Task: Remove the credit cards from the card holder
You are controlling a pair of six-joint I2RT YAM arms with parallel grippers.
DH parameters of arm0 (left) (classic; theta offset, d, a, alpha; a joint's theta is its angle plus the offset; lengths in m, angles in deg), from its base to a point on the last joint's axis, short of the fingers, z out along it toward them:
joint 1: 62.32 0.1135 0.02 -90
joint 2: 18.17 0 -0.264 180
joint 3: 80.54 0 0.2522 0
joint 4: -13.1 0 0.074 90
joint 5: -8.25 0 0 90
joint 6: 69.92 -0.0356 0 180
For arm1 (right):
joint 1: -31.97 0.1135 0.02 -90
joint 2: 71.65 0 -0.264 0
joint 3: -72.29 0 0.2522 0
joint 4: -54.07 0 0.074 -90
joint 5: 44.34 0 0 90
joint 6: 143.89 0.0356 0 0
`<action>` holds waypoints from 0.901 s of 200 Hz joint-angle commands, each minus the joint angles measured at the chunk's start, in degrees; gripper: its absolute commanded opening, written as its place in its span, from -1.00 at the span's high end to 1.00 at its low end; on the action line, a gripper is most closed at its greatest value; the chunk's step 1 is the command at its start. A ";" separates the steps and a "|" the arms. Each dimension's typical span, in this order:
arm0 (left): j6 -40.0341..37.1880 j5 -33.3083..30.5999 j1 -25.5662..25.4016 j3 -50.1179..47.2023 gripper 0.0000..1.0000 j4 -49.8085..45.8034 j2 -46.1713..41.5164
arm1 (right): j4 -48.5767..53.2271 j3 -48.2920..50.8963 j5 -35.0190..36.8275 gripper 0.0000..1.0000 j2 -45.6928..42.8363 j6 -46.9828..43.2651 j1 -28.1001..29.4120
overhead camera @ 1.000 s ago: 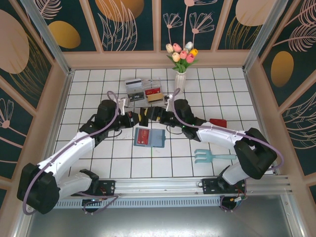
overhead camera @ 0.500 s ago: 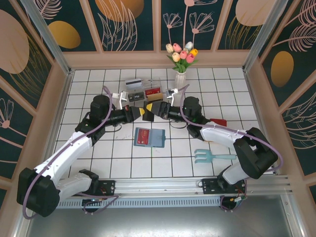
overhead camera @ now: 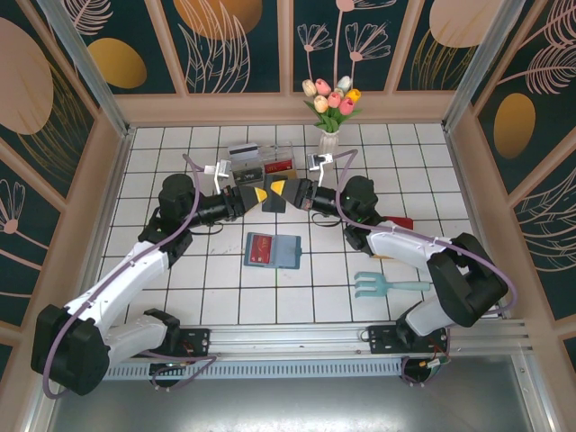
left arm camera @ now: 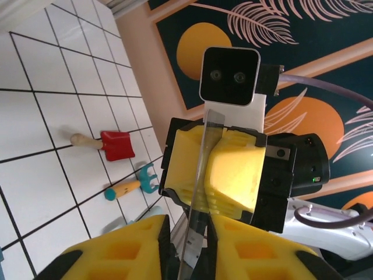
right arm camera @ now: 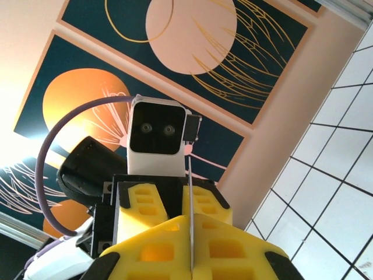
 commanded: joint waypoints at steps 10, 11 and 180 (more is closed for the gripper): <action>4.48 2.76 0.02 -2.39 0.45 9.66 -1.11 | -6.98 0.36 0.19 1.00 -1.64 3.82 -0.34; 4.58 2.83 0.02 -2.47 0.45 9.91 -1.11 | -7.05 0.33 0.18 1.00 -1.64 3.91 -0.33; -43.99 -18.24 0.03 18.46 1.00 -28.68 5.17 | 32.39 1.71 6.91 -0.67 -10.06 -15.72 -8.96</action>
